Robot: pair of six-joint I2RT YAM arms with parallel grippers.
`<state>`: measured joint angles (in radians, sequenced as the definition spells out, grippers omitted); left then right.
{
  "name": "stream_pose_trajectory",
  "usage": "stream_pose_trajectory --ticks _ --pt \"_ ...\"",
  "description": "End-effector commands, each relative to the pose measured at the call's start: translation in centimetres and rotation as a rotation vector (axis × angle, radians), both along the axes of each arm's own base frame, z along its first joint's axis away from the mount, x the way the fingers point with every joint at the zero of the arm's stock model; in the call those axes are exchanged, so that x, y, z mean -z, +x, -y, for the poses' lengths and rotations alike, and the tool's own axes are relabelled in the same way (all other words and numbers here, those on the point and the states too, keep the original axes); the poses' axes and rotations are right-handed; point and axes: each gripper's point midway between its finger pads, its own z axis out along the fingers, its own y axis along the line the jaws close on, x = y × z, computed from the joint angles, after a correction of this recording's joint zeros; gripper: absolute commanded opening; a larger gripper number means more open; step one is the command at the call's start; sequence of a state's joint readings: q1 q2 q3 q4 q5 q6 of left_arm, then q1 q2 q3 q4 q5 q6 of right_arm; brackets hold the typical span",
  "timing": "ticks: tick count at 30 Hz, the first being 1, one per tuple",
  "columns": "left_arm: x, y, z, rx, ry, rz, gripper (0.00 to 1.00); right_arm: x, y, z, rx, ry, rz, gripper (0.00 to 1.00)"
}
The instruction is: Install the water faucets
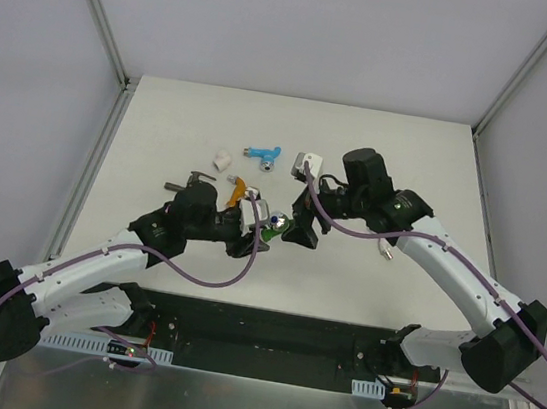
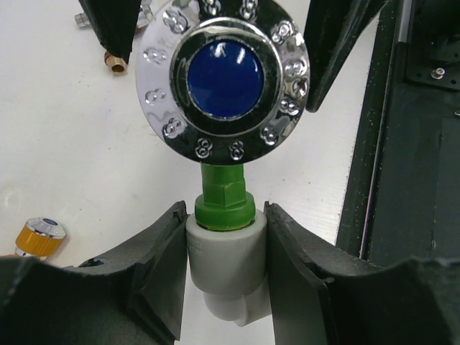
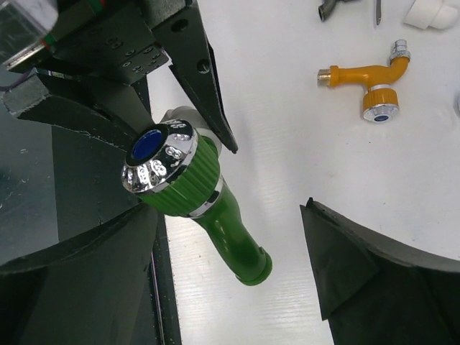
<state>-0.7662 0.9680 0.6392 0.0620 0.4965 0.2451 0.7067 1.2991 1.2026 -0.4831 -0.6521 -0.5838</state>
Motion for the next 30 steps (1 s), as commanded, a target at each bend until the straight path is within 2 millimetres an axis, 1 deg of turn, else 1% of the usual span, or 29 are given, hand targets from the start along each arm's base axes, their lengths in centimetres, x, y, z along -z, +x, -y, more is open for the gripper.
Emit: stream_pose_trajectory --ticks 1,5,7,9,11,12,13,14,15,16,17,18,19,22,23,24,27,28,29,30 --pt "-4.3 -0.6 1.2 0.066 -0.112 0.063 0.00 -1.9 -0.4 -0.8 -0.055 0.063 0.038 0.87" --pt "-4.8 -0.7 1.4 0.084 -0.117 0.069 0.00 -1.9 -1.2 -1.8 -0.085 0.095 -0.072 0.74" --pt "-4.8 -0.7 1.4 0.089 -0.115 0.078 0.00 -2.0 -1.3 -2.3 -0.081 0.103 -0.126 0.71" --pt "-5.0 -0.6 1.3 0.083 -0.115 0.088 0.00 -1.9 -1.1 -2.6 -0.049 0.100 -0.190 0.66" --pt "-5.2 0.0 1.1 0.054 -0.110 0.116 0.00 -1.8 -0.2 -3.0 0.039 0.092 -0.276 0.59" --pt "-5.3 0.4 0.9 0.030 -0.107 0.135 0.00 -1.8 0.6 -3.2 0.107 0.089 -0.319 0.52" --pt "-5.3 0.8 0.7 0.008 -0.106 0.156 0.00 -1.7 1.3 -3.2 0.186 0.090 -0.380 0.42" --pt "-5.4 1.3 0.4 -0.019 -0.101 0.183 0.00 -1.7 2.3 -3.2 0.263 0.092 -0.427 0.30" --pt "-5.4 1.7 0.1 -0.041 -0.095 0.208 0.00 -1.5 3.2 -3.1 0.356 0.097 -0.491 0.16" --pt "-5.4 2.0 -0.2 -0.060 -0.095 0.226 0.00 -1.2 4.2 -2.9 0.448 0.103 -0.539 0.06" --pt "-5.5 2.3 -0.3 -0.076 -0.096 0.243 0.00 -1.1 4.6 -2.9 0.494 0.110 -0.577 0.00" --pt "-5.5 2.5 -0.5 -0.091 -0.094 0.259 0.00 -1.0 4.5 -3.1 0.514 0.110 -0.609 0.00" --pt "-5.6 2.7 -0.7 -0.107 -0.094 0.272 0.00 -0.6 4.9 -2.9 0.561 0.105 -0.641 0.00" --pt "-5.8 3.7 -1.4 -0.190 -0.089 0.336 0.00 0.7 6.4 -2.0 0.788 0.055 -0.730 0.00" --pt "-5.8 4.0 -1.6 -0.217 -0.082 0.366 0.00 1.4 6.6 -1.5 0.859 0.024 -0.764 0.00" --pt "-5.9 4.2 -1.7 -0.238 -0.084 0.391 0.00 1.8 6.5 -1.5 0.862 0.016 -0.770 0.00" --pt "-6.5 4.4 -1.9 -0.288 -0.129 0.367 0.01 1.3 6.4 -2.1 0.792 0.073 -0.737 0.00" --pt "-6.8 4.5 -2.1 -0.324 -0.153 0.333 0.09 0.9 6.5 -2.1 0.773 0.095 -0.714 0.00" --pt "-7.3 4.6 -2.5 -0.359 -0.173 0.308 0.22 0.6 6.6 -2.0 0.760 0.114 -0.694 0.00" --pt "-7.5 4.6 -2.8 -0.387 -0.194 0.278 0.33 0.2 6.9 -1.7 0.752 0.139 -0.668 0.00"
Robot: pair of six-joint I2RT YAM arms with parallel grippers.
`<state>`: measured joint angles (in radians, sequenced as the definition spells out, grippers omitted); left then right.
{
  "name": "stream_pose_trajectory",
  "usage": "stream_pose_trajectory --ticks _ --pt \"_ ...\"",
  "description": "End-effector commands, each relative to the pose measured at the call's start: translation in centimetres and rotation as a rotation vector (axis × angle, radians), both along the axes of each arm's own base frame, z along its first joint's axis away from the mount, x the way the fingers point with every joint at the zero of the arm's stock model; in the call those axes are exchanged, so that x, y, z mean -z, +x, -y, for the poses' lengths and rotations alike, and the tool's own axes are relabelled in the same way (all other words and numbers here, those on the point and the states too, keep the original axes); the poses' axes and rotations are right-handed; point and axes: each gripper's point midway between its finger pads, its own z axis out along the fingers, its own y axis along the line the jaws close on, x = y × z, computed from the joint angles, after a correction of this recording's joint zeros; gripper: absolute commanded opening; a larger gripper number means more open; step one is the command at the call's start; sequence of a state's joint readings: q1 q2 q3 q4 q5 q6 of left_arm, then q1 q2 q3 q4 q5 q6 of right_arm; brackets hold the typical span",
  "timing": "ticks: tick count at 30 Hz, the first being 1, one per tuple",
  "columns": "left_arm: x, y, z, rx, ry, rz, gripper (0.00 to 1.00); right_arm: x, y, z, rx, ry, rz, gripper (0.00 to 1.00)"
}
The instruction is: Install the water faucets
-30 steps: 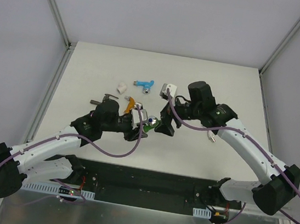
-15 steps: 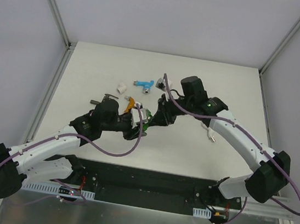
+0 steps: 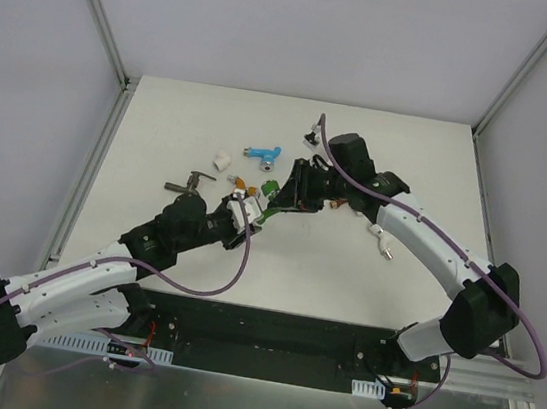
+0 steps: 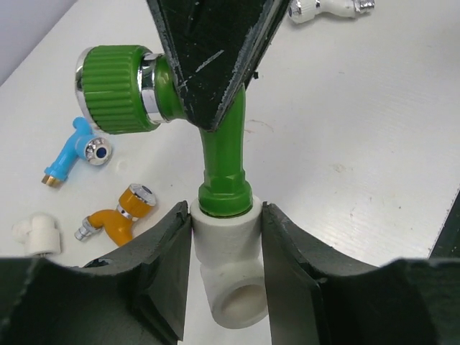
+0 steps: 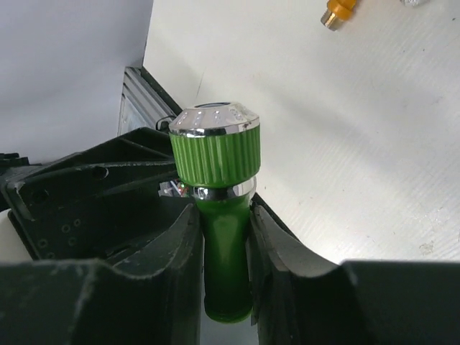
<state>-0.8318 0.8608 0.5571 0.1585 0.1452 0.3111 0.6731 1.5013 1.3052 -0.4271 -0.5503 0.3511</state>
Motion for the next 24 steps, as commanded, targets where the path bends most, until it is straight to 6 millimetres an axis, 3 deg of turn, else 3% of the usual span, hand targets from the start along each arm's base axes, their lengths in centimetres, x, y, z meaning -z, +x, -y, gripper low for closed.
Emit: stream_pose_trajectory --ticks 1,3,6,9,14,19,24 --pt "-7.0 1.5 -0.9 -0.163 -0.261 0.055 0.47 -1.2 3.8 1.8 0.155 0.020 0.146 0.00" --pt "-7.9 2.4 -2.7 -0.319 -0.364 -0.021 0.79 -1.7 4.5 2.5 0.160 0.025 0.229 0.00" --pt "-8.0 2.8 -4.8 -0.495 -0.498 -0.191 0.99 -2.2 5.2 3.5 0.148 0.022 0.393 0.00" --pt "-7.1 2.6 -5.8 -0.597 -0.598 -0.380 0.99 -3.0 5.9 4.0 0.180 0.066 0.509 0.00" --pt "-5.0 3.2 -5.5 -0.695 -0.853 -0.688 0.99 -6.1 6.4 3.8 0.245 0.241 0.683 0.00" --pt "-5.8 4.5 -4.7 -0.638 -1.063 -0.754 0.99 -9.2 6.0 3.6 0.280 0.408 0.791 0.00" --pt "-6.7 5.4 -4.0 -0.593 -1.203 -0.806 0.98 -10.4 5.3 3.5 0.295 0.514 0.849 0.00"
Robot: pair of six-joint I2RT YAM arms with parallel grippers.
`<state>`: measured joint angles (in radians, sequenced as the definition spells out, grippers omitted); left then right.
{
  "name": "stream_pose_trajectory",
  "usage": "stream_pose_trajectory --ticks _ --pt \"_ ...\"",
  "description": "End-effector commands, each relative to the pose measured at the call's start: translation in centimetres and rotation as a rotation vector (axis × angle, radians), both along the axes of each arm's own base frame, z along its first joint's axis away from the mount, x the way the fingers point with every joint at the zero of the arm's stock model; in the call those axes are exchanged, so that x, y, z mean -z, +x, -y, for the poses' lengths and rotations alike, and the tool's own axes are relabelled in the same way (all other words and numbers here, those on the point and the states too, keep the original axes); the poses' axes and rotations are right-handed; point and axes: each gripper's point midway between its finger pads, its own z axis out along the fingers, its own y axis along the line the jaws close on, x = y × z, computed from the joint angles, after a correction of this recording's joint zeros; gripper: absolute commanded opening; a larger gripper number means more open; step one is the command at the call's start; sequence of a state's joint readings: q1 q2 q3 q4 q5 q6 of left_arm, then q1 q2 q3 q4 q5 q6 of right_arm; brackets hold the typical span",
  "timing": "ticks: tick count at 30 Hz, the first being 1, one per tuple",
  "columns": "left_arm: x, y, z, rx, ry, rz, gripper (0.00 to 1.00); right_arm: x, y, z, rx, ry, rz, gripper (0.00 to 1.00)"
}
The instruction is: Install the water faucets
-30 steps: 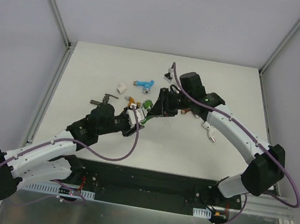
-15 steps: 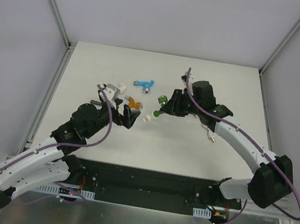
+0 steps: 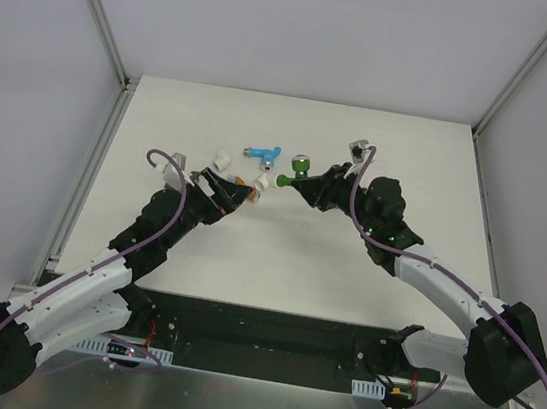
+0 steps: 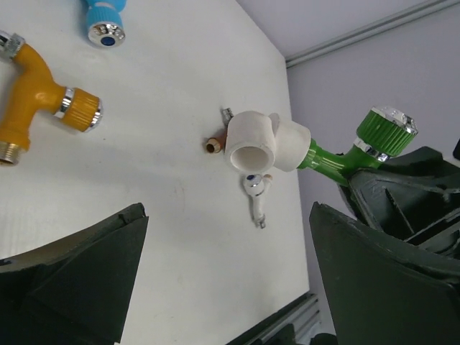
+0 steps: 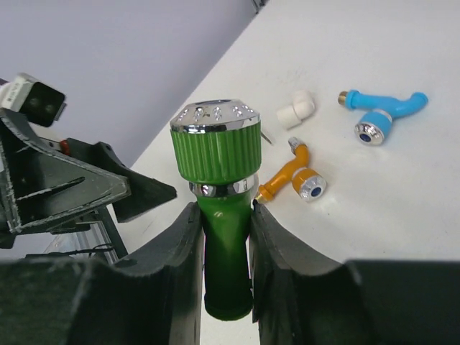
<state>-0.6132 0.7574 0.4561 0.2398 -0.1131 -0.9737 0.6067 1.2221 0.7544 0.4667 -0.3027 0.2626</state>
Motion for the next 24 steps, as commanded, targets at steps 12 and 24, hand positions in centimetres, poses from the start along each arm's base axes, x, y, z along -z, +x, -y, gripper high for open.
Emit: stream_pose_trajectory --ticks 12,24 --pt "-6.6 2.5 2.2 -0.021 -0.533 0.078 0.95 -9.5 -2.8 -3.1 -0.126 0.285 0.271 0.00" --pt "-8.7 2.9 1.3 -0.060 -0.639 0.140 0.76 -8.9 -3.5 -4.4 -0.168 0.298 0.260 0.00"
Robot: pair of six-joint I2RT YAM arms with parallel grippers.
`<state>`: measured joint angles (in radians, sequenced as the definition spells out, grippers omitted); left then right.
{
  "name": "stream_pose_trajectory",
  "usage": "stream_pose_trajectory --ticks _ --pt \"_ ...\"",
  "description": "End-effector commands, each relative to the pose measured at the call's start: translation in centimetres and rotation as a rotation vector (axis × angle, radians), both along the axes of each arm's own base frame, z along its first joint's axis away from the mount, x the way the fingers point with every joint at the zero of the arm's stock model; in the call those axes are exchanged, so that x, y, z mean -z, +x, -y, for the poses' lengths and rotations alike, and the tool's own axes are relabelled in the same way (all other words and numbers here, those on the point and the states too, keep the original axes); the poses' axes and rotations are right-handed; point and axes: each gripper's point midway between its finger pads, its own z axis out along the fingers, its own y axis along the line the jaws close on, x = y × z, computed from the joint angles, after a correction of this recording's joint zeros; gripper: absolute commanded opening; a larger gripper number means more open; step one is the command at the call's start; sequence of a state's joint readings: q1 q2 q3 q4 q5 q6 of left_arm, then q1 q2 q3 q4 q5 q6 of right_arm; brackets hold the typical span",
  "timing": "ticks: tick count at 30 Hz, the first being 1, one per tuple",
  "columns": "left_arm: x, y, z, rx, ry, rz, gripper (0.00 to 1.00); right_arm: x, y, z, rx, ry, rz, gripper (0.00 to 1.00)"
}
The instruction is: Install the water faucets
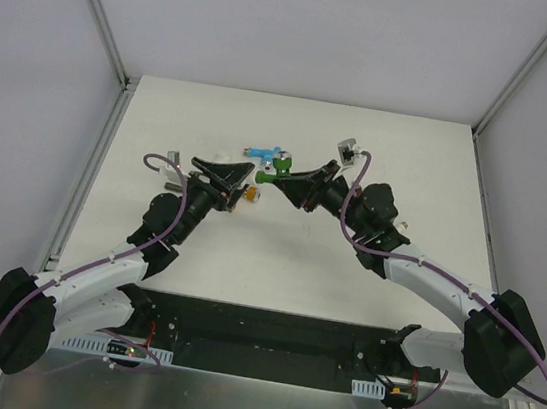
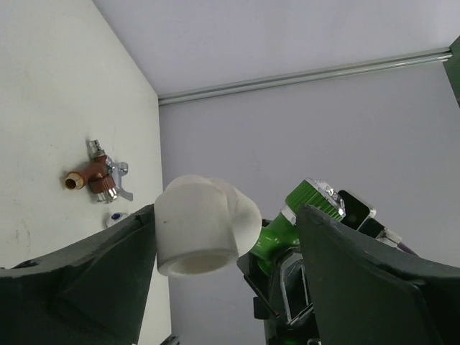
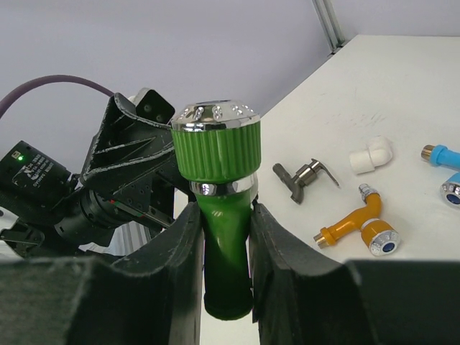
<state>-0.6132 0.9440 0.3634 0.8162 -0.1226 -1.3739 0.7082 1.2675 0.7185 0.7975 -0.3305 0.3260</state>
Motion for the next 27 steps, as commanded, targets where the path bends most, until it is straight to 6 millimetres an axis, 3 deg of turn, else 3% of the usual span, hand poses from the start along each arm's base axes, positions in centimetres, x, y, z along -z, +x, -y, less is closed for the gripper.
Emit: stream_pose_trajectory --ticks 1,5,7,8,13,18,27 --pt "-3.7 0.4 -1.0 -0.045 -0.125 0.093 0.69 -4.4 -0.9 -0.3 -0.034 0.118 0.103 0.00" --pt "-4.2 0.2 -1.3 -0.055 -0.148 0.131 0.32 -3.9 0.0 0.2 0.023 0.157 0.023 0.00" --pt "-4.2 0.1 -1.8 -0.076 -0.145 0.174 0.04 -3.3 1.1 0.7 0.086 0.213 -0.108 0.00" --pt "-4.5 0.0 -2.1 -0.086 -0.147 0.196 0.00 -3.0 1.3 0.8 0.100 0.235 -0.150 0.00" --pt "-6.3 -1.6 -2.3 -0.078 -0.107 0.364 0.00 -1.8 1.3 -0.4 0.046 0.326 -0.380 0.00" --pt "-8.5 -4.7 -1.6 -0.017 0.054 0.612 0.00 -0.4 1.8 -1.0 0.007 0.405 -0.607 0.00" --pt "-8.0 -6.5 -3.8 -0.098 0.190 0.682 0.00 -0.8 1.3 -1.9 -0.066 0.396 -0.603 0.00"
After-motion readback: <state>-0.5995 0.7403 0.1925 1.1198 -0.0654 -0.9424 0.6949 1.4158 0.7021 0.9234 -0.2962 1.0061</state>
